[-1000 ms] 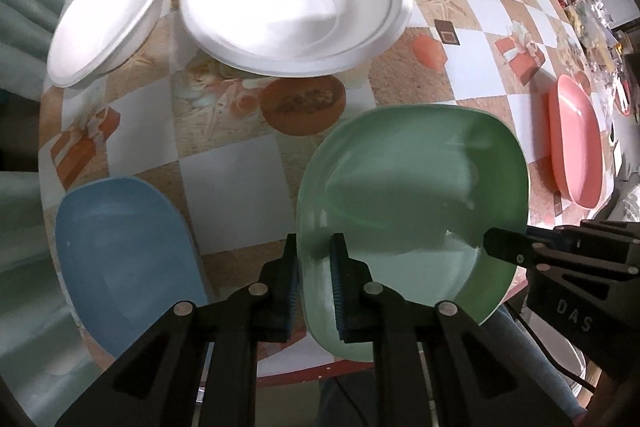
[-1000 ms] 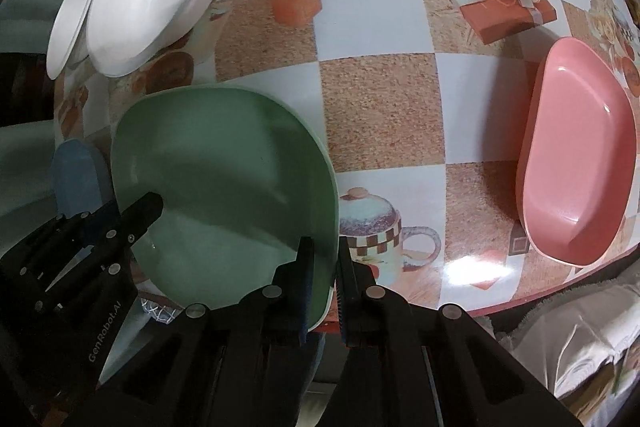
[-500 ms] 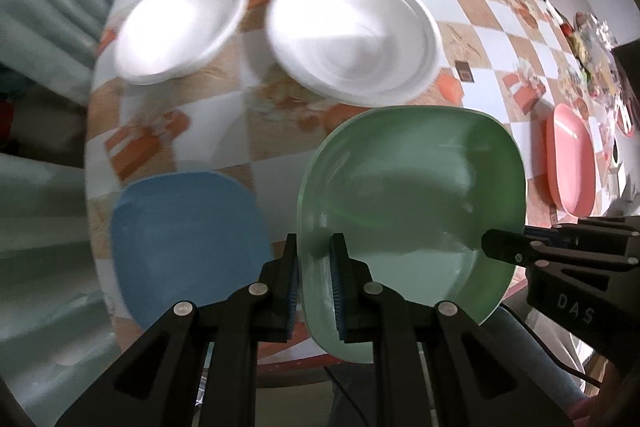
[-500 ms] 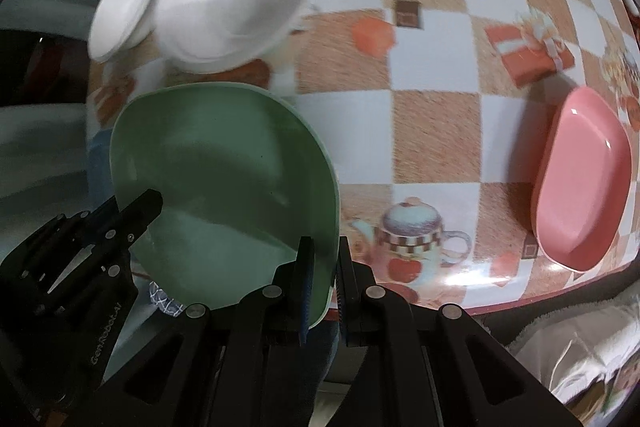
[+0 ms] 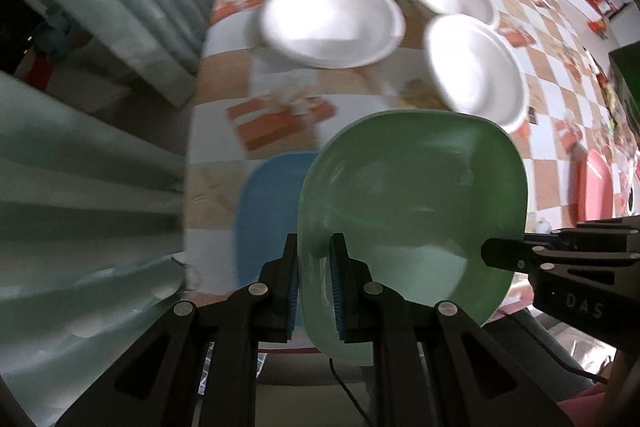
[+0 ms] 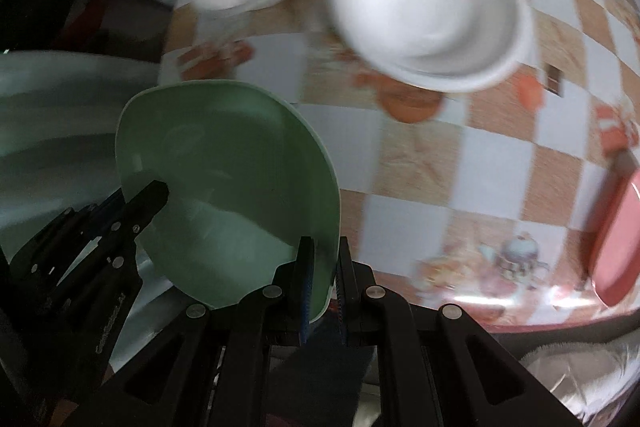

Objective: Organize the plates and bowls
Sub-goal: 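Lift the green plate with both grippers and lower it onto the blue plate, then open both grippers to release the green plate on the blue plate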

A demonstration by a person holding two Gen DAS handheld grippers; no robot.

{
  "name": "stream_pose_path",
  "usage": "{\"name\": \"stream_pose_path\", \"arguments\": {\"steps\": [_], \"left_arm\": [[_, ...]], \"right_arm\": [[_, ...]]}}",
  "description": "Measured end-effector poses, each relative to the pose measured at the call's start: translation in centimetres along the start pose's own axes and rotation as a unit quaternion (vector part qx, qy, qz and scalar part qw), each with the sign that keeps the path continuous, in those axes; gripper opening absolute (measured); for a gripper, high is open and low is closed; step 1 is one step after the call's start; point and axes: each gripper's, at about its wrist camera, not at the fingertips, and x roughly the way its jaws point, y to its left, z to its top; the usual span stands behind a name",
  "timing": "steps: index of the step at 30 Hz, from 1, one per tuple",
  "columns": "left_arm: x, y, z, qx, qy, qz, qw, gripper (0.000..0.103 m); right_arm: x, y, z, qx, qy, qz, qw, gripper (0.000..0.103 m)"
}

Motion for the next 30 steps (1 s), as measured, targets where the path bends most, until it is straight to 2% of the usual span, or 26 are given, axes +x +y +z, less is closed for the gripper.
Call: {"name": "stream_pose_path", "arguments": {"steps": [4, 9, 18, 22, 25, 26, 27, 28, 29, 30], "left_arm": [[0.3, 1.8, -0.4, -0.012, 0.002, 0.007, 0.9999, 0.016], [0.9, 4.1, 0.1, -0.019, 0.01, 0.015, 0.9997, 0.016], [3.3, 4.4, 1.2, -0.018, 0.031, 0.021, 0.9991, 0.016], [4.2, 4.5, 1.5, -0.024, 0.035, 0.015, 0.999, 0.016], [4.1, 4.7, 1.7, -0.031, 0.032, 0.018, 0.9988, 0.019], [4.1, 4.7, 1.7, -0.032, 0.028, 0.019, 0.9989, 0.026], [3.9, 4.7, 1.6, -0.033, 0.023, 0.018, 0.999, 0.041], [3.7, 4.8, 1.6, -0.033, 0.019, 0.017, 0.9991, 0.049], [3.4, 4.8, 1.6, -0.034, 0.014, 0.019, 0.9991, 0.062], [3.3, 4.8, 1.5, -0.035, 0.011, 0.021, 0.9991, 0.073]], "right_arm": [[1.5, 2.9, 0.7, -0.016, 0.008, 0.011, 1.0, 0.013], [4.0, 4.1, 1.6, -0.015, 0.026, 0.019, 0.999, 0.013], [7.5, 5.6, 3.0, -0.003, 0.043, 0.015, 0.999, 0.013], [7.5, 5.5, 2.5, -0.005, 0.048, 0.016, 0.999, 0.013], [7.6, 5.7, 2.4, -0.009, 0.047, 0.017, 0.999, 0.014], [7.1, 5.4, 2.4, -0.011, 0.046, 0.01, 0.999, 0.014], [6.6, 5.1, 2.2, -0.016, 0.044, 0.005, 0.999, 0.014], [6.3, 5.1, 2.2, -0.02, 0.041, 0.005, 0.999, 0.02], [6.3, 4.8, 2.2, -0.021, 0.04, 0.006, 0.999, 0.032], [6.0, 4.7, 2.2, -0.022, 0.039, 0.006, 0.999, 0.074]]}}
